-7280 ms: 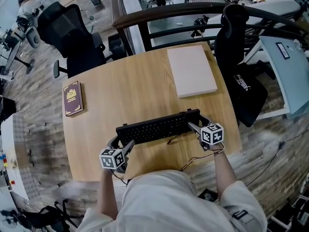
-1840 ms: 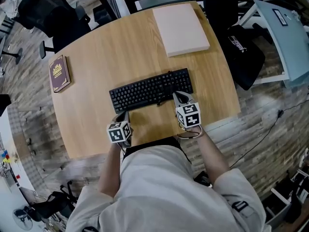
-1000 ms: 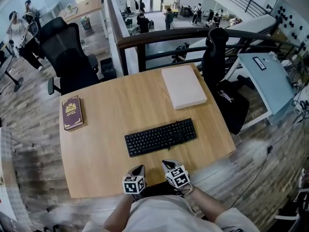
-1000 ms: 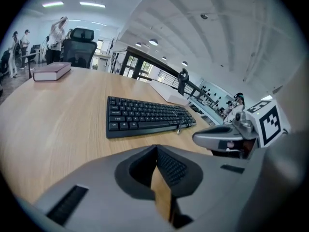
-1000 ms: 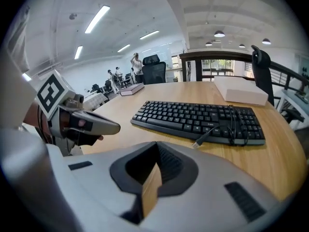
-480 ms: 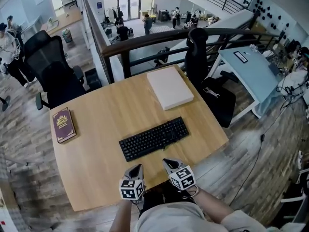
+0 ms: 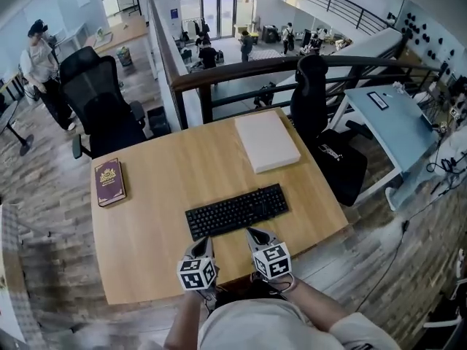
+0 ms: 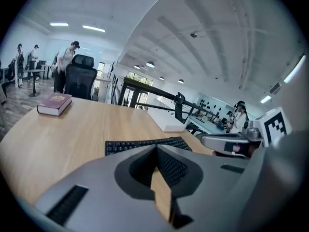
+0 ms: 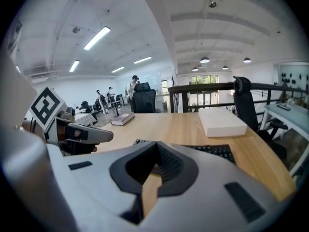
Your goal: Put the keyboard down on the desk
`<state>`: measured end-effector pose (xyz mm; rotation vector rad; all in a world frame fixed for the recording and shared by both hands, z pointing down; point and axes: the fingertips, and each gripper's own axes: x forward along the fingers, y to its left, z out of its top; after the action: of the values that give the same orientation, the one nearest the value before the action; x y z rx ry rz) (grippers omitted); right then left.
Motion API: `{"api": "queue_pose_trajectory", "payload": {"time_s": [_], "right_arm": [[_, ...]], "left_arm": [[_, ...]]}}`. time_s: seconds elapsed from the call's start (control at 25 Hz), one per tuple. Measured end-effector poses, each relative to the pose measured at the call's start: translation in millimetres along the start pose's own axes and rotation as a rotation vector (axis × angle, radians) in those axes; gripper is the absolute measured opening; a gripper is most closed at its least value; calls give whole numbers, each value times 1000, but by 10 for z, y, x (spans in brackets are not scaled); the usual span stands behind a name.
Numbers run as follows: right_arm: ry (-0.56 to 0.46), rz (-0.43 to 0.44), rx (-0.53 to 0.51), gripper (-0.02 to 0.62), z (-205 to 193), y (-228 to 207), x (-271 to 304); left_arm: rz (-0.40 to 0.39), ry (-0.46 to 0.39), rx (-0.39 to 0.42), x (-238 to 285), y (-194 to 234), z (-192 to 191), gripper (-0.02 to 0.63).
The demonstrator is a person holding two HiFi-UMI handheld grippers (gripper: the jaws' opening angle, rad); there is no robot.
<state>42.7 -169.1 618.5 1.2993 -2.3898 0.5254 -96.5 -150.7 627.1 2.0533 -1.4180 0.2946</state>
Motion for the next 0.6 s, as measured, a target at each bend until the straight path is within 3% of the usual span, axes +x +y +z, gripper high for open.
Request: {"api": "queue_pose_trajectory", "payload": {"time_s": [0.4, 0.6], "right_arm": [[-275, -39, -96, 3, 1116, -320, -381], [-369, -63, -192, 3, 1528, -370, -587]], "left_arm": [[6, -298, 141, -186, -727, 1140, 11], [21, -397, 217, -314, -991, 1553, 11]]}}
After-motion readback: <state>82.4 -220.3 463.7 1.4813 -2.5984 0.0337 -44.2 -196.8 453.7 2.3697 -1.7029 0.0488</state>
